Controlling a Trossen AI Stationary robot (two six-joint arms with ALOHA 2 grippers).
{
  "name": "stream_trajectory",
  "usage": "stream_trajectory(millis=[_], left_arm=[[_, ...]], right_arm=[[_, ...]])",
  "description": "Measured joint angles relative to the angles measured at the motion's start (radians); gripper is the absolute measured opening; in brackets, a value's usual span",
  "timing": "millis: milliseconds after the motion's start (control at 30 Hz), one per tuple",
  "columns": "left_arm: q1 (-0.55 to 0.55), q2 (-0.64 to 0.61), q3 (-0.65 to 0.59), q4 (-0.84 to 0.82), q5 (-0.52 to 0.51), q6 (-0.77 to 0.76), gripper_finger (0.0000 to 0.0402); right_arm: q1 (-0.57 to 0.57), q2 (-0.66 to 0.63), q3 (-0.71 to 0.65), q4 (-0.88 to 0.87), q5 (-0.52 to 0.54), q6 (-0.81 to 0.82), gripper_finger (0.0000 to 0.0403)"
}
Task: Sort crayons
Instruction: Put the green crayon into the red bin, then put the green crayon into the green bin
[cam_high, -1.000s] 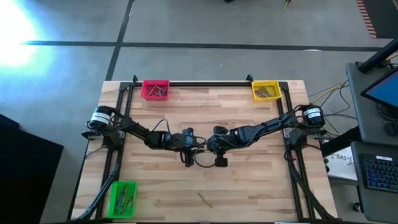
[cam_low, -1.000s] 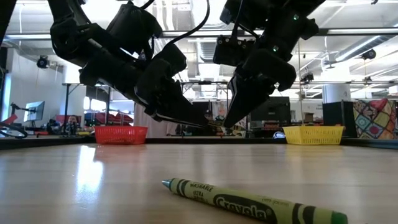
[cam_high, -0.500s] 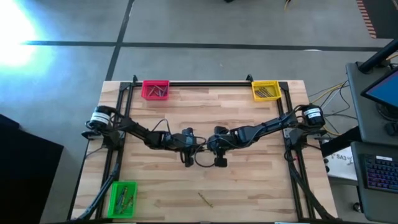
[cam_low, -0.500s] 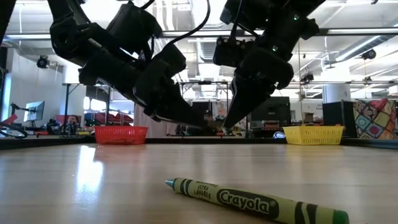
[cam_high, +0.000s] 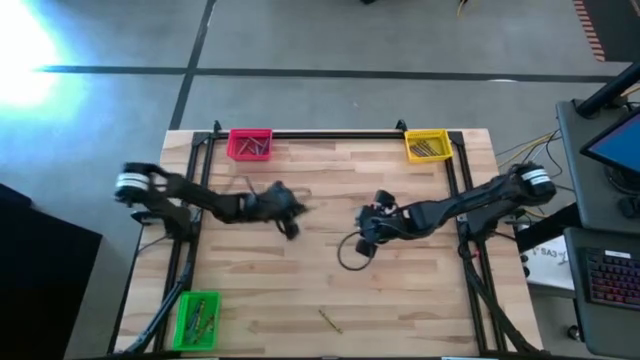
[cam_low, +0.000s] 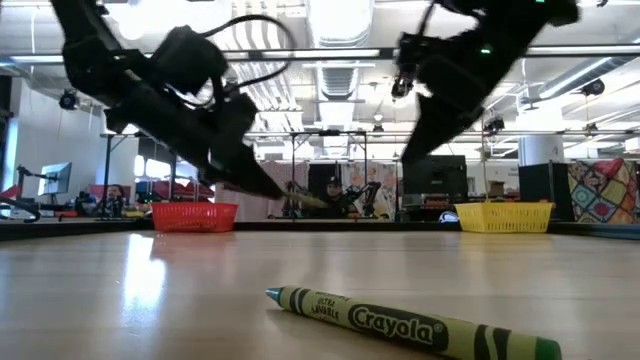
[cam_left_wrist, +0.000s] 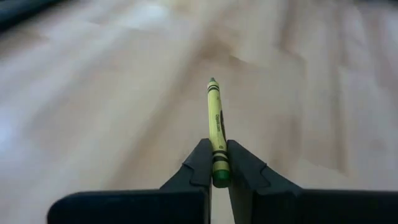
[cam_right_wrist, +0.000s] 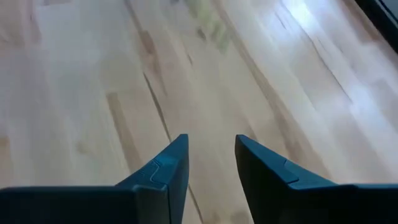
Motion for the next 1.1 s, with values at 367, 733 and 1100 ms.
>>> stream_trajectory(millis=[367, 733, 1100], left_arm=[[0.456, -0.481, -0.205, -0.199, 0.035, -0.054, 0.0000], [0.780, -0.421, 0.055, -0.648, 0.108, -0.042, 0.0014], [0.801, -0.209, 0.188, -0.735, 0.095, -0.027, 0.0129]], right_arm=[[0.032, -0.102, -0.287, 0.258, -0.001, 0.108, 0.0098], [0.025, -0.094, -0.314, 0.341, 0.001, 0.099, 0.0095], [0.029, -0.093, -0.340, 0.320, -0.020, 0.125, 0.0108]])
